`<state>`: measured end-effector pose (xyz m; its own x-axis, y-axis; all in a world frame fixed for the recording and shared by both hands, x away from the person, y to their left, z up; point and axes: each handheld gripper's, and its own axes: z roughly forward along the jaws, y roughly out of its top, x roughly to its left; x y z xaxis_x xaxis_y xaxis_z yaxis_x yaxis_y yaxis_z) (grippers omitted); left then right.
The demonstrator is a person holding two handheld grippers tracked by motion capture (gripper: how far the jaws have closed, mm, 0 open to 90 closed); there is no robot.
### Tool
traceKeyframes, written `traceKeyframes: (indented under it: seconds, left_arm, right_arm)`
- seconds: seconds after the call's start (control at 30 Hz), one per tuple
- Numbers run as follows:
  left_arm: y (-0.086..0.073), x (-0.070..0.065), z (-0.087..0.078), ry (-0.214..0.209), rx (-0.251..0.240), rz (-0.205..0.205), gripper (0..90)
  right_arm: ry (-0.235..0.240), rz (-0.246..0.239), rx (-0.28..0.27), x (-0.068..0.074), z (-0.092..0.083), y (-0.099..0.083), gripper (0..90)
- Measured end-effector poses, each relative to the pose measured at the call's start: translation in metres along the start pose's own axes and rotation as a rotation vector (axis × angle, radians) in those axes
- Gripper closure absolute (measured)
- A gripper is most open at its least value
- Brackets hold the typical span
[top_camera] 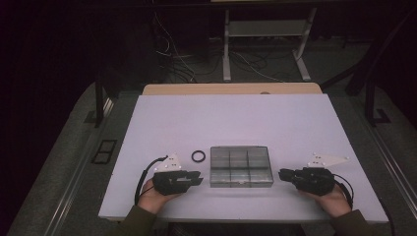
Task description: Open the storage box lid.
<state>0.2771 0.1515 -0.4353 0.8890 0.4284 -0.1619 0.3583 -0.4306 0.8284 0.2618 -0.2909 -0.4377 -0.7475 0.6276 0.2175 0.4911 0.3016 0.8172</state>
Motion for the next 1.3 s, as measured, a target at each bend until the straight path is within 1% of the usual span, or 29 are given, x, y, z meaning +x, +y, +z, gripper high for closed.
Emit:
traceKeyframes:
  seconds: [0.1,0.17,0.2,0.23,0.37,0.5,0.53,0.67,0.73,1.0,1.1,1.3]
  left_arm:
    - [0.001,-0.002,0.002,-0.006,0.003,0.006,83.3]
    - [0.002,-0.003,0.003,-0.013,0.004,0.008,88.7]
    - [0.002,-0.003,0.004,-0.015,0.007,0.012,88.9]
    - [0.002,-0.004,0.004,-0.016,0.010,0.011,89.0]
    - [0.002,-0.005,0.007,-0.026,0.008,0.010,89.0]
    - [0.003,-0.008,0.011,-0.040,0.025,0.023,89.0]
    - [0.003,-0.009,0.013,-0.043,0.022,0.018,88.9]
    - [0.003,-0.010,0.015,-0.051,0.035,0.031,89.0]
    - [0.004,-0.010,0.016,-0.055,0.039,0.033,88.9]
    - [0.004,-0.011,0.016,-0.052,0.027,0.033,88.9]
    - [0.004,-0.012,0.016,-0.051,0.026,0.033,88.9]
    - [0.004,-0.012,0.016,-0.049,0.024,0.035,88.9]
  right_arm:
    - [0.013,-0.009,0.012,0.001,0.001,0.000,84.2]
    - [0.032,-0.014,0.020,0.002,0.002,0.000,85.3]
    - [0.037,-0.006,0.024,0.002,0.002,0.000,88.5]
    - [0.042,-0.004,0.029,0.002,0.002,0.000,88.9]
    - [0.044,-0.013,0.043,0.003,0.003,0.000,89.0]
    - [0.045,-0.018,0.054,0.004,0.005,0.000,89.0]
    - [0.045,-0.019,0.058,0.004,0.005,-0.001,89.0]
    - [0.046,-0.022,0.077,0.004,0.006,-0.001,89.0]
    - [0.041,-0.031,0.084,0.005,0.008,-0.001,89.0]
    - [0.053,-0.045,0.102,0.007,0.010,-0.001,89.1]
    - [0.071,-0.052,0.107,0.008,0.010,-0.001,89.0]
    - [0.092,-0.058,0.106,0.009,0.010,0.000,89.0]
